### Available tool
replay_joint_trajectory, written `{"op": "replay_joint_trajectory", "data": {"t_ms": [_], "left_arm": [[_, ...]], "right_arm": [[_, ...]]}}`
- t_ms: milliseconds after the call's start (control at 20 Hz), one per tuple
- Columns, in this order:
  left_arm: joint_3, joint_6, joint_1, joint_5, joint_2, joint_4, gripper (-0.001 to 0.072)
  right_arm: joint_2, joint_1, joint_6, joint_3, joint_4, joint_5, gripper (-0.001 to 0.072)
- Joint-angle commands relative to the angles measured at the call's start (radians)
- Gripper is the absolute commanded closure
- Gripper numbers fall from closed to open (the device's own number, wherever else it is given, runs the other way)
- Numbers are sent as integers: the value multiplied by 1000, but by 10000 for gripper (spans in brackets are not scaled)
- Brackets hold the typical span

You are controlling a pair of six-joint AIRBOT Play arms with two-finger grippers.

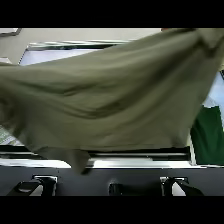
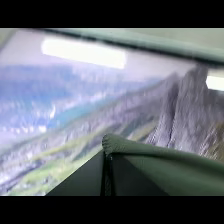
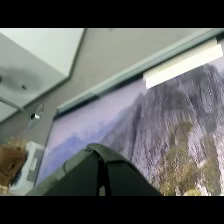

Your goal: Fold the clothes and pants, and hang the long-sleeved shirts on hangers.

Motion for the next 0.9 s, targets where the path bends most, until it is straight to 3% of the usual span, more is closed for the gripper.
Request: {"op": "replay_joint_trajectory", "data": {"t_ms": [0, 100, 250, 500, 550, 600, 650, 700, 750, 850], "left_arm": [[-85, 7, 0, 79, -208, -18, 691], [-93, 6, 0, 147, -364, -19, 691], [-93, 7, -4, 241, -565, -45, 691], [-92, 3, -16, 237, -772, -113, 691], [-92, 3, -16, 227, -785, -122, 690], [-91, 3, -16, 213, -789, -124, 686], [-86, 5, -13, 185, -785, -121, 637], [-71, 7, -5, 134, -782, -116, 523], [-52, 7, 8, 78, -776, -115, 404], [-32, 24, 39, -13, -740, -116, 373]], "right_arm": [[-299, 144, -33, 1, -106, 9, 683], [-463, 217, 14, 1, -206, -42, 683], [-650, 262, 80, 1, -221, -168, 683], [-801, 274, 169, 1, -209, -276, 680], [-804, 272, 162, 1, -211, -271, 633], [-801, 265, 137, 4, -209, -247, 541], [-795, 249, 116, 6, -195, -197, 410], [-783, 221, 62, 6, -174, -130, 331], [-768, 185, -9, 6, -154, -54, 332], [-726, 94, -169, 5, -145, 134, 333]]}}
